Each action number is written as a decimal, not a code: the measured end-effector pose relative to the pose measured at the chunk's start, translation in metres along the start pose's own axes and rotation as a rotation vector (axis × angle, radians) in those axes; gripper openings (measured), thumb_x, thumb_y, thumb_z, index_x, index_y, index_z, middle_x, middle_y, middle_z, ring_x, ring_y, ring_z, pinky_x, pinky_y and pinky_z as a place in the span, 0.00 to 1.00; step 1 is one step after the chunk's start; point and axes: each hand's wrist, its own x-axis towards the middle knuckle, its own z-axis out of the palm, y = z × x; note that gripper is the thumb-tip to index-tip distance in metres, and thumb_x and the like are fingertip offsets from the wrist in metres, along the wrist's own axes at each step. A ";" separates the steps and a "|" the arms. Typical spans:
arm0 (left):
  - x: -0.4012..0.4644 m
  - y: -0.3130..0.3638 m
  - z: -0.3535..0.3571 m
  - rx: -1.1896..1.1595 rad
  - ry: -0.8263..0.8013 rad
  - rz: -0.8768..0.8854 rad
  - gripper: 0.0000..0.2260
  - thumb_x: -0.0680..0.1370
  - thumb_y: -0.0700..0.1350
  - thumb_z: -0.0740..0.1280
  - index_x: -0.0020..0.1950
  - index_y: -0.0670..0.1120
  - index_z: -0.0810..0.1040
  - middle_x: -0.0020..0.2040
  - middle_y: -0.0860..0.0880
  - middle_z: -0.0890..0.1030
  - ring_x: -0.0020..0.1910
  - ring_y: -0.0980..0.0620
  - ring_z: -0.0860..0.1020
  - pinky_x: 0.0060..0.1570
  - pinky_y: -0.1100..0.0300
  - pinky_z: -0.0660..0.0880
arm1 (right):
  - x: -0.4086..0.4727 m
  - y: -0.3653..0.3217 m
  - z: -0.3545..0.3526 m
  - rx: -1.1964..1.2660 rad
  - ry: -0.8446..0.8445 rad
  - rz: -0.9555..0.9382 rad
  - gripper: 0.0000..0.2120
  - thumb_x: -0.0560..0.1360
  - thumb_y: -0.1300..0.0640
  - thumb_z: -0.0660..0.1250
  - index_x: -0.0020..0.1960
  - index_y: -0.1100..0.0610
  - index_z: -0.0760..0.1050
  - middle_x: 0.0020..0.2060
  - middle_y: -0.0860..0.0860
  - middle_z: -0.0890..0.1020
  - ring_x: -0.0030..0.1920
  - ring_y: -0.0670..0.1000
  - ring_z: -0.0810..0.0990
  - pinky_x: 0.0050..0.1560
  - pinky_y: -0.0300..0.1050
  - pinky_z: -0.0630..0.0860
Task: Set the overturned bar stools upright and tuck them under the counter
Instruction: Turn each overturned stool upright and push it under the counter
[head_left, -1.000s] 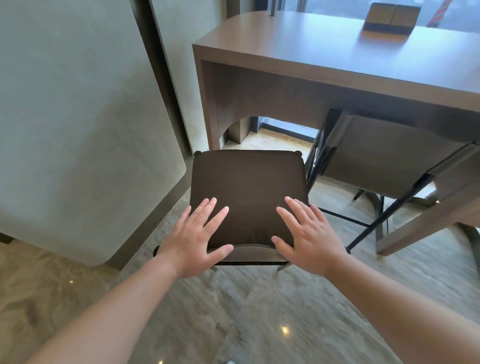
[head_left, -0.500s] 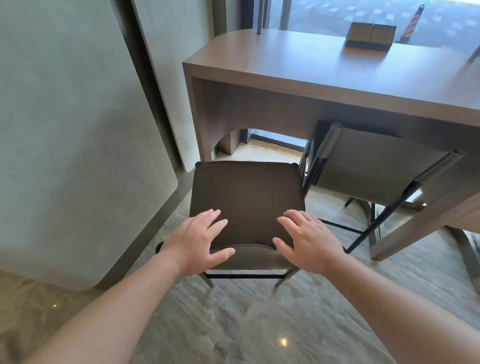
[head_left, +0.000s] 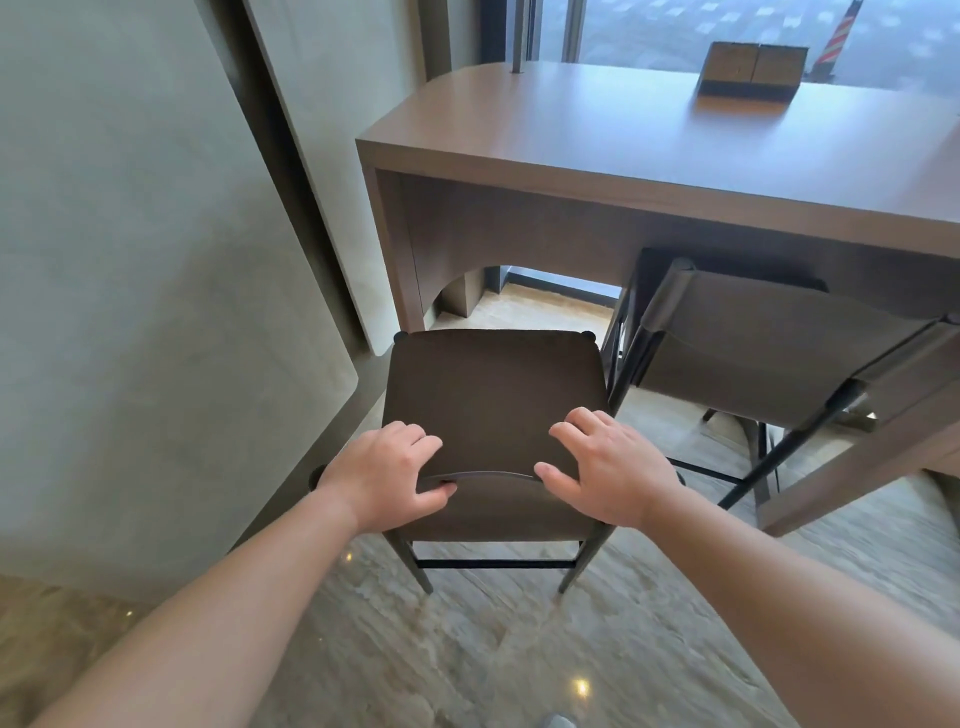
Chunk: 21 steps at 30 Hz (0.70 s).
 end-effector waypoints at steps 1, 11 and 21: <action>0.004 -0.001 -0.001 0.016 0.011 -0.005 0.24 0.72 0.65 0.59 0.50 0.47 0.80 0.41 0.52 0.78 0.40 0.49 0.76 0.37 0.56 0.74 | 0.005 0.002 -0.001 0.003 -0.001 -0.014 0.33 0.75 0.29 0.46 0.62 0.51 0.73 0.53 0.48 0.75 0.51 0.52 0.75 0.50 0.48 0.76; 0.041 -0.019 0.002 -0.030 0.089 -0.049 0.22 0.70 0.63 0.65 0.47 0.45 0.78 0.42 0.51 0.74 0.38 0.48 0.73 0.38 0.54 0.75 | 0.046 0.024 0.000 0.066 -0.042 -0.074 0.36 0.72 0.24 0.46 0.63 0.49 0.69 0.53 0.46 0.73 0.52 0.50 0.73 0.51 0.48 0.75; 0.047 -0.021 0.011 -0.001 0.205 0.013 0.23 0.68 0.62 0.69 0.53 0.46 0.80 0.55 0.46 0.78 0.53 0.45 0.77 0.50 0.50 0.75 | 0.046 0.031 0.005 0.110 -0.046 -0.037 0.36 0.71 0.23 0.45 0.66 0.47 0.66 0.57 0.45 0.71 0.57 0.51 0.71 0.58 0.49 0.71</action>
